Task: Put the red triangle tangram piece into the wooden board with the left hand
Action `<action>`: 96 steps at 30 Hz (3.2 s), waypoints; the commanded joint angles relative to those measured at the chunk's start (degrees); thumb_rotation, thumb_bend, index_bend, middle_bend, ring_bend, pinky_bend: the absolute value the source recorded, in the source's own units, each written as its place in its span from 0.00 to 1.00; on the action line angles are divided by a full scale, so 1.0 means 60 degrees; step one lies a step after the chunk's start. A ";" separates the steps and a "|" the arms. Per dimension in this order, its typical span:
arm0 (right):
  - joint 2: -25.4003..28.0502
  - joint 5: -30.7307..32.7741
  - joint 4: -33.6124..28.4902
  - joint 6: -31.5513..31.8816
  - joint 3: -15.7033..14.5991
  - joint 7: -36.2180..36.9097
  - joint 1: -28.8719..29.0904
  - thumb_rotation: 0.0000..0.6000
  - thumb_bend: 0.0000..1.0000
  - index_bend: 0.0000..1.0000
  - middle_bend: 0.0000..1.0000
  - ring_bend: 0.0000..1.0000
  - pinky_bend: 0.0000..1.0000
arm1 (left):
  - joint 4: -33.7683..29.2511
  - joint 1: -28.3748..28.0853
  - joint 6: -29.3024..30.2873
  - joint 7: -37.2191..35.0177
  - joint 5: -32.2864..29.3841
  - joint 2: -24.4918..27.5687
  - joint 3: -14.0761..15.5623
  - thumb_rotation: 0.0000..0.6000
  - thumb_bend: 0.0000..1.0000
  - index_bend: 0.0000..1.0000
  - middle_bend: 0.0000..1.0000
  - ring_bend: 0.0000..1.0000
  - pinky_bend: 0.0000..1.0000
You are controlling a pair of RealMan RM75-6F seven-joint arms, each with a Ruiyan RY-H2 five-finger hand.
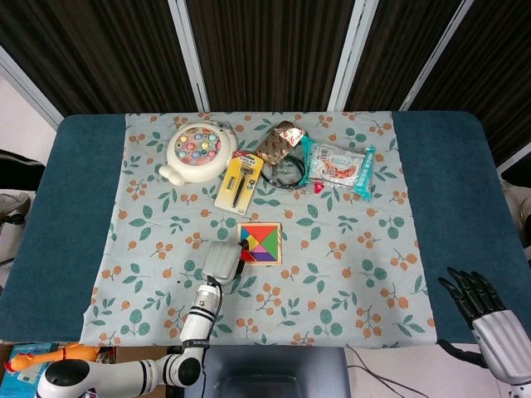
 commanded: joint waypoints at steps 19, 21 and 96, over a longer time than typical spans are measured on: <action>0.0018 -0.0008 0.0030 0.0064 0.0005 0.0081 -0.0023 1.00 0.06 0.00 0.00 0.00 0.00 | -0.0083 -0.0022 0.0019 0.0044 -0.0110 0.0035 0.0058 1.00 0.45 0.39 1.00 1.00 1.00; 0.0020 -0.0012 0.0027 0.0063 0.0003 0.0076 -0.0024 1.00 0.06 0.00 0.00 0.00 0.00 | -0.0054 -0.0029 0.0024 0.0050 -0.0109 0.0044 0.0059 1.00 0.45 0.39 1.00 1.00 1.00; 0.0017 -0.0123 0.0042 0.0136 -0.0017 0.0069 -0.0045 1.00 0.06 0.00 0.00 0.00 0.00 | -0.1462 0.0667 0.0378 -0.0071 0.0412 0.1187 0.1077 1.00 0.42 0.30 1.00 1.00 1.00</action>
